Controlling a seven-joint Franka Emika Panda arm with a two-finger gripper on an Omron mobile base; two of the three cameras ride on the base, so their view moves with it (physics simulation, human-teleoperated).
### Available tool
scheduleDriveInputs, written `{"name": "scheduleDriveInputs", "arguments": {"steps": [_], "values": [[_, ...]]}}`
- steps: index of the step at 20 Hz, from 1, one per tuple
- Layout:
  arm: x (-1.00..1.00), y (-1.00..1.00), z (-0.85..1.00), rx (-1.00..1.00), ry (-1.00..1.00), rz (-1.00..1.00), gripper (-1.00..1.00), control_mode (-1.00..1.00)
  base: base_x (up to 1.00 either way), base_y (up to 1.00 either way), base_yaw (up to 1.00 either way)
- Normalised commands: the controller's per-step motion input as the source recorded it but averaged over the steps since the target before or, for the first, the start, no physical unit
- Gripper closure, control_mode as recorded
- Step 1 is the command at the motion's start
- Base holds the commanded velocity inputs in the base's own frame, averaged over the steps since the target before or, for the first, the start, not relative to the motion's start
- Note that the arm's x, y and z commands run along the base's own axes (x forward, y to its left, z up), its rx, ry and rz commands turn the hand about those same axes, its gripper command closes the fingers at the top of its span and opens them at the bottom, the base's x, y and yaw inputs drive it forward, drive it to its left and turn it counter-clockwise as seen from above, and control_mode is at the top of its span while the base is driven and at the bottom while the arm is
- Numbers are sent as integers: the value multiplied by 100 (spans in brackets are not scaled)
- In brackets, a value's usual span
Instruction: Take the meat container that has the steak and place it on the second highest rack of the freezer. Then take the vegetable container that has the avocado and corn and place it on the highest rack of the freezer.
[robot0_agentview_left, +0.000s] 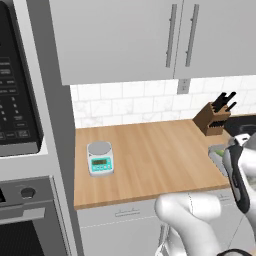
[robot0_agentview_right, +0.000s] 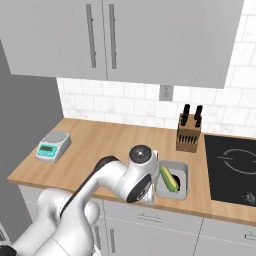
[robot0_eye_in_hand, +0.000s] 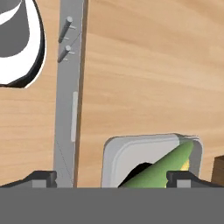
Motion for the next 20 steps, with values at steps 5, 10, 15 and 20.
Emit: {"name": "scheduleDriveInputs", "arguments": {"steps": [5, 10, 15, 20], "values": [[10, -63, -14, -2, 4, -1, -100, -100, 0, 0, 0], [1, -43, 17, 20, 0, 0, -100, -100, 0, 0, 0], [1, -20, 22, 21, 4, 0, -100, -100, 0, 0, 0], [0, 5, 1, 3, 1, 0, -100, -100, 0, 0, 0]]}}
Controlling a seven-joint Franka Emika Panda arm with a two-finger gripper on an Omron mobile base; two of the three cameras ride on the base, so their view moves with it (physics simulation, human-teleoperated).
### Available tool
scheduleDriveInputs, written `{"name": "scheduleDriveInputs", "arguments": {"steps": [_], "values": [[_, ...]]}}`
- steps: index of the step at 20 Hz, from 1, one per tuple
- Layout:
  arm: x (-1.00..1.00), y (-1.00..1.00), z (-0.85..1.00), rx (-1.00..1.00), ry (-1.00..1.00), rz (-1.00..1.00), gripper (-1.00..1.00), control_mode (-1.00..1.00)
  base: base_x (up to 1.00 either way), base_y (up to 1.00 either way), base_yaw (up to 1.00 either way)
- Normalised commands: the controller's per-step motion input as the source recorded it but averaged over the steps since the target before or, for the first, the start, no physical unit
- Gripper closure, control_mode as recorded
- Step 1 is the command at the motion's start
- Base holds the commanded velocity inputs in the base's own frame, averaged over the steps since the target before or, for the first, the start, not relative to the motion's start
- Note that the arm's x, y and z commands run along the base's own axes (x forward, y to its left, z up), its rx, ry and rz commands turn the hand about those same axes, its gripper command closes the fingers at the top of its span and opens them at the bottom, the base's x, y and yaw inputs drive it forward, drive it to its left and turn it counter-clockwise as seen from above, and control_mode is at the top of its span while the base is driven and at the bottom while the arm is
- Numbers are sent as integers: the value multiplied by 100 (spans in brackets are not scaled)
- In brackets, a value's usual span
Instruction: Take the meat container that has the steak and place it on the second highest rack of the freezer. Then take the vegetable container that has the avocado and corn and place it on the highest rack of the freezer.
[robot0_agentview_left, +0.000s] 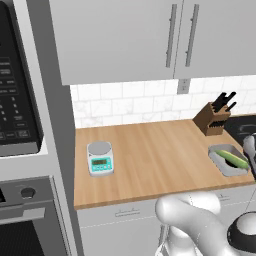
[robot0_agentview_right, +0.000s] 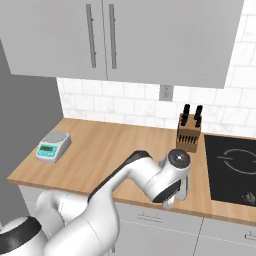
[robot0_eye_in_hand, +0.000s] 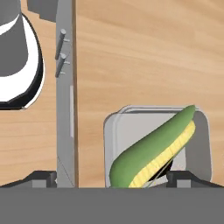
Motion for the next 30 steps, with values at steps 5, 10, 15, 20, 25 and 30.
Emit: {"name": "scheduleDriveInputs", "arguments": {"steps": [5, 10, 15, 20, 25, 30], "values": [[6, 20, -24, 0, 0, 0, -100, -100, 0, 0, 0], [19, 8, -6, 0, 0, 0, -100, -100, 0, 0, 0], [7, 6, -19, 0, 5, 0, -100, -100, 0, 0, 0], [24, 0, -20, 0, 9, 0, -100, -100, 0, 0, 0], [5, 0, -20, 0, 10, 0, -100, -100, 0, 0, 0], [0, 0, -30, 0, 10, 0, -100, -100, 0, 0, 0]]}}
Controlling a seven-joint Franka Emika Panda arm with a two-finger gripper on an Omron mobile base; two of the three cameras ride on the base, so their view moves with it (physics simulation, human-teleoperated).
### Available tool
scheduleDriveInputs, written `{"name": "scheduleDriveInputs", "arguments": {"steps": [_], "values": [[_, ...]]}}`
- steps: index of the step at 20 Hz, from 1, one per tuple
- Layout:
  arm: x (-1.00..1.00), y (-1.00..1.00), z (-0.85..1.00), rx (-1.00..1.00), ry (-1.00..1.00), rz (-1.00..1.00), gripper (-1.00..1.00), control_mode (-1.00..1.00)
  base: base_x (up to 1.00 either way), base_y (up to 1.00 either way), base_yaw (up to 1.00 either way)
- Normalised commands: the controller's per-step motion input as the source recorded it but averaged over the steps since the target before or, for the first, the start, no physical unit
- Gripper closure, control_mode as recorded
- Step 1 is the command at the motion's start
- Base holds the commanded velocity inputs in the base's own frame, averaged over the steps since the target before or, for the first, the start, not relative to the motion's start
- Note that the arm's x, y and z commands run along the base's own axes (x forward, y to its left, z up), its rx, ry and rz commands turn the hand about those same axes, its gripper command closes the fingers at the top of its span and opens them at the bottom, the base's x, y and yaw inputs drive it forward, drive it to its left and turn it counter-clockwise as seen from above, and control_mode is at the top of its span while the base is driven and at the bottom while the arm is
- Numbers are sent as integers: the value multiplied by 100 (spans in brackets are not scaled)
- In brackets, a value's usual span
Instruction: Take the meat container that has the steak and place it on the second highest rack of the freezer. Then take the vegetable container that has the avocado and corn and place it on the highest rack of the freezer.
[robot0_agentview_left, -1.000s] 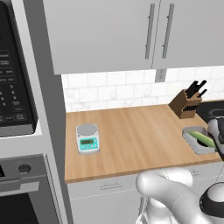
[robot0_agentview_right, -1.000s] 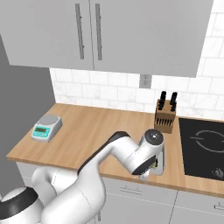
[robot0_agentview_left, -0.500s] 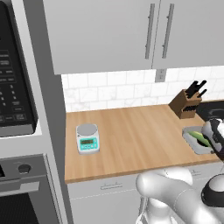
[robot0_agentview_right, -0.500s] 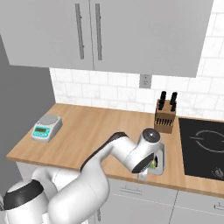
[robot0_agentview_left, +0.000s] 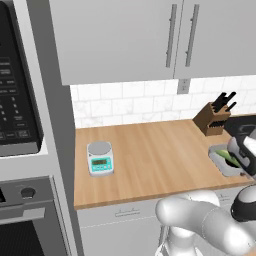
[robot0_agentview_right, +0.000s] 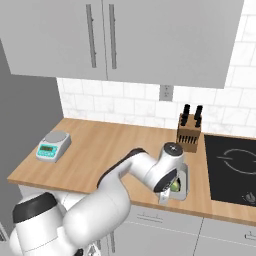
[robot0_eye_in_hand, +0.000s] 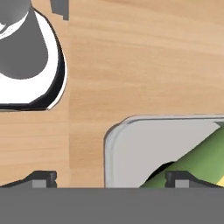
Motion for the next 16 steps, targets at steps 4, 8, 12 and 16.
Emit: {"name": "scheduleDriveInputs", "arguments": {"steps": [4, 8, 12, 16], "values": [[0, 0, -28, 0, 8, 0, -100, -100, 0, 0, 0], [0, 5, -36, 0, 9, 0, -100, -100, 0, 0, 0], [-20, 11, -15, 0, 0, 1, -100, -100, 0, 0, 0], [-29, 15, -1, 0, 0, 3, -100, -100, 0, 0, 0]]}}
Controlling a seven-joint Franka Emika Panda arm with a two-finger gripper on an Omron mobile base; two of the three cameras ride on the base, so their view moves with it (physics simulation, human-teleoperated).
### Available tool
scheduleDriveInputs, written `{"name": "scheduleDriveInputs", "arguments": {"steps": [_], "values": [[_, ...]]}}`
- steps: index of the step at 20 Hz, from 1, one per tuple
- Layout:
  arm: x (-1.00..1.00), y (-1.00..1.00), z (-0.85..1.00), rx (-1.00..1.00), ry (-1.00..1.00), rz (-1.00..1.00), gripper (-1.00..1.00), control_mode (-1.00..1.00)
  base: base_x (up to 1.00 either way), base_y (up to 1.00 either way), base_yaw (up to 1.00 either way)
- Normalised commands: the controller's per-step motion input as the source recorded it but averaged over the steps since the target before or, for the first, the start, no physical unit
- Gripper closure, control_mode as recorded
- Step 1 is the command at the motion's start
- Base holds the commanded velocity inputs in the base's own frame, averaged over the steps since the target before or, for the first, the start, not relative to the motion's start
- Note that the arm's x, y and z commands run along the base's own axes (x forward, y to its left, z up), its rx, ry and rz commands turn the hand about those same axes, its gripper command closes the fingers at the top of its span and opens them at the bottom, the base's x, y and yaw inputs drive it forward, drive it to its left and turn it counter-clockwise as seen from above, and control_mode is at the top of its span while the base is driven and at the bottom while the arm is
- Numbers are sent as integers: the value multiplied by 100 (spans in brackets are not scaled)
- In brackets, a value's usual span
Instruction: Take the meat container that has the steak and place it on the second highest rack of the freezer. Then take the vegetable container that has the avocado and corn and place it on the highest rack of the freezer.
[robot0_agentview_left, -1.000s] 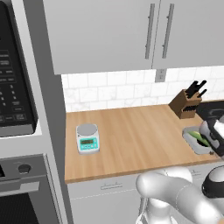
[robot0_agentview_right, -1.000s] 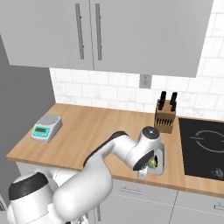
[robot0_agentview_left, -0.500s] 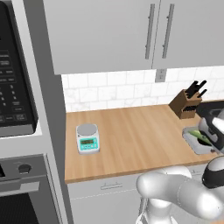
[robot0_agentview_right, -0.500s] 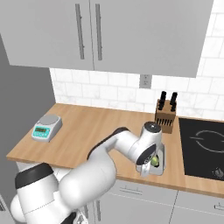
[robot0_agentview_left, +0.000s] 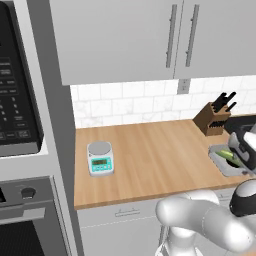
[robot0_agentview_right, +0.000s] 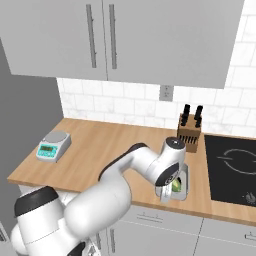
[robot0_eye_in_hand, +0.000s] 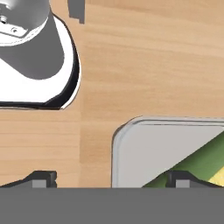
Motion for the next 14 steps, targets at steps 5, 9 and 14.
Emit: {"name": "scheduleDriveInputs", "arguments": {"steps": [5, 9, 14], "values": [[-26, 8, 0, 0, 0, 1, -100, -100, 0, 0, 0], [0, 0, 0, 0, 0, 0, -100, -100, 0, 0, 0], [1, 1, -1, 0, 3, 0, -100, -100, 0, 0, 0]]}}
